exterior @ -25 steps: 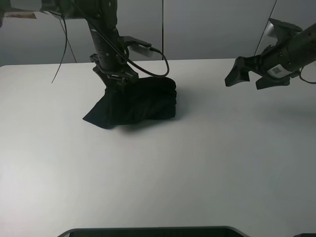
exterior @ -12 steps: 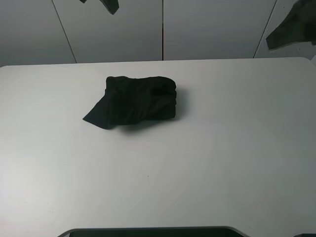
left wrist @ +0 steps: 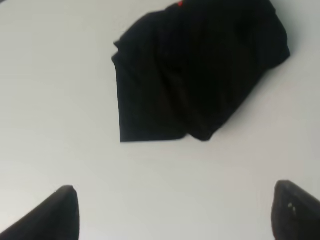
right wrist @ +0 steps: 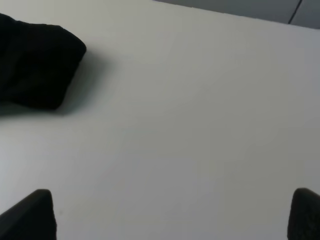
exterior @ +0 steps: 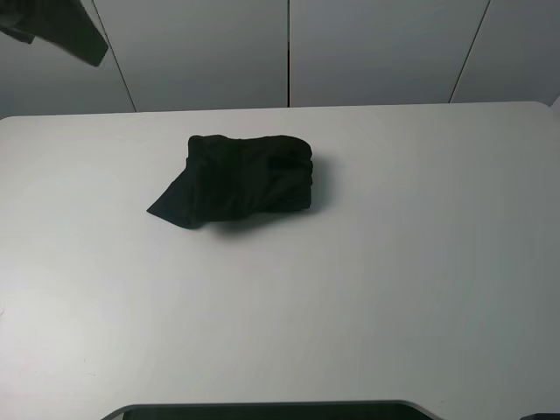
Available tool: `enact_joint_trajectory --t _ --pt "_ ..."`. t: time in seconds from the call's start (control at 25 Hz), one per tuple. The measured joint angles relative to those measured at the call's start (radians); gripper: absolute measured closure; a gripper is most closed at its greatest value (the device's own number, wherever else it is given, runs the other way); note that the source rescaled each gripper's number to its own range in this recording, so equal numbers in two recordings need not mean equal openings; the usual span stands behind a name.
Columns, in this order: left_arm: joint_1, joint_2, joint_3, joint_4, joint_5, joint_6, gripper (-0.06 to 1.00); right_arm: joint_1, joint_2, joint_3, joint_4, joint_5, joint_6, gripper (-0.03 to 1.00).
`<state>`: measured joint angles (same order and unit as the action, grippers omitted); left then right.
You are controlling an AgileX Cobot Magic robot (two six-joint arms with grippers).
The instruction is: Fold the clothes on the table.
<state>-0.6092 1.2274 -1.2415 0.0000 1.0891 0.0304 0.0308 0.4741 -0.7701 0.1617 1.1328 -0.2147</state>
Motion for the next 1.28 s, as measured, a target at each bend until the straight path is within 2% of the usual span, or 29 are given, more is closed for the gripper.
enact_joint_trajectory --t 0.28,0.52,0.68,0.88,1.28 --pt "0.0 -0.437 0.416 0.014 -0.09 -0.054 -0.05 0.047 -0.204 0.143 -0.011 0.067 0.032 -0.03" --pt "0.0 -0.83 0.589 0.024 -0.121 -0.074 -0.05 0.073 -0.294 0.204 -0.011 0.064 0.039 -0.03" --pt "0.0 -1.031 0.658 0.024 -0.121 -0.113 -0.05 0.079 -0.298 0.225 -0.014 0.052 0.041 -0.03" --pt "0.0 -1.186 0.7 0.029 -0.116 -0.133 -0.05 0.079 -0.298 0.238 -0.014 0.011 0.041 -0.03" --pt "0.0 -1.227 0.702 0.07 -0.125 -0.178 -0.05 0.118 -0.302 0.256 -0.01 -0.029 0.042 -0.03"
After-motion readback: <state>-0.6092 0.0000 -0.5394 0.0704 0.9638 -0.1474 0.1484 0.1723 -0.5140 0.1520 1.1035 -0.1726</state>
